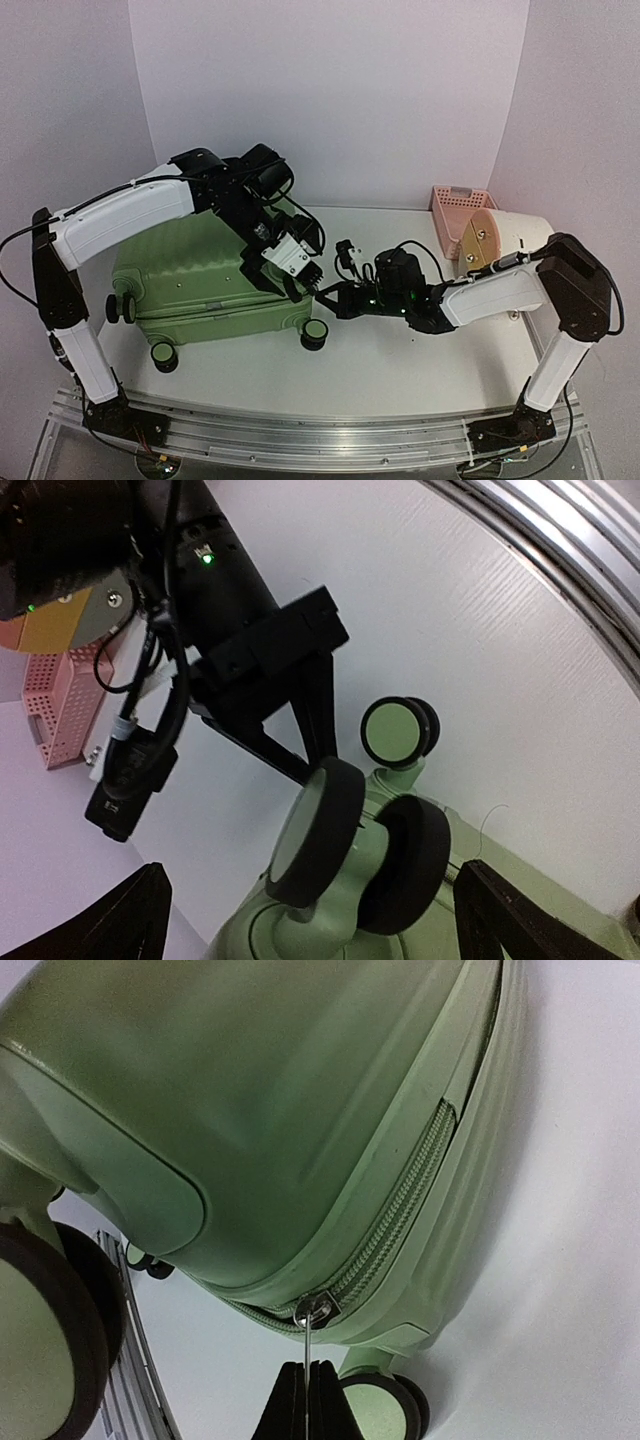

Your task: Open, take out, and arrange the luggage

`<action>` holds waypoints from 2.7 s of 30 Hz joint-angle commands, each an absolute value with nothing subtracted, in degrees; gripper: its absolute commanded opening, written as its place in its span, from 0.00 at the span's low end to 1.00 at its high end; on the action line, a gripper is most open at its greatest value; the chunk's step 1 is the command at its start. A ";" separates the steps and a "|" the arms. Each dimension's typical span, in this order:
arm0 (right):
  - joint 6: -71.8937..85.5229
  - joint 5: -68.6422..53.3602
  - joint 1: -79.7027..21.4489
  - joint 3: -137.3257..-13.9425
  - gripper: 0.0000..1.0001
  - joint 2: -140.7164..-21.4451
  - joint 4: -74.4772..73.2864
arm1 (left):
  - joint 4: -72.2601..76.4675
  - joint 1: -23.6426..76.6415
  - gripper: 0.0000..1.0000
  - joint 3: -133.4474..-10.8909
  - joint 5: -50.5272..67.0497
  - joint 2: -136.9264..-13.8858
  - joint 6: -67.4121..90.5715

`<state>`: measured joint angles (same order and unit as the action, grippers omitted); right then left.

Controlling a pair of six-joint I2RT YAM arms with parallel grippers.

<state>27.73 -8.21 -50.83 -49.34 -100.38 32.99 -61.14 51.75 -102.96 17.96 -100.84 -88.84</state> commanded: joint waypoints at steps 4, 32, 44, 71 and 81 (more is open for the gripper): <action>30.49 -12.91 -50.88 -52.23 0.00 -98.23 46.16 | -68.50 51.67 0.96 -101.75 12.47 -102.70 -102.44; 15.00 8.45 -43.91 -66.60 0.00 -106.81 36.60 | -81.92 52.78 0.00 -109.05 17.41 -103.71 -98.35; 14.72 -10.60 -37.35 -80.66 0.00 -122.89 45.68 | -81.84 52.73 0.00 -110.56 18.87 -104.67 -96.88; 20.71 7.30 -32.56 -64.68 0.68 -102.76 28.05 | -26.48 48.60 0.00 -110.76 9.68 -116.69 -72.05; 24.36 7.58 -32.59 -63.67 0.72 -91.43 15.39 | -12.74 49.48 0.76 -132.42 0.55 -135.09 -62.04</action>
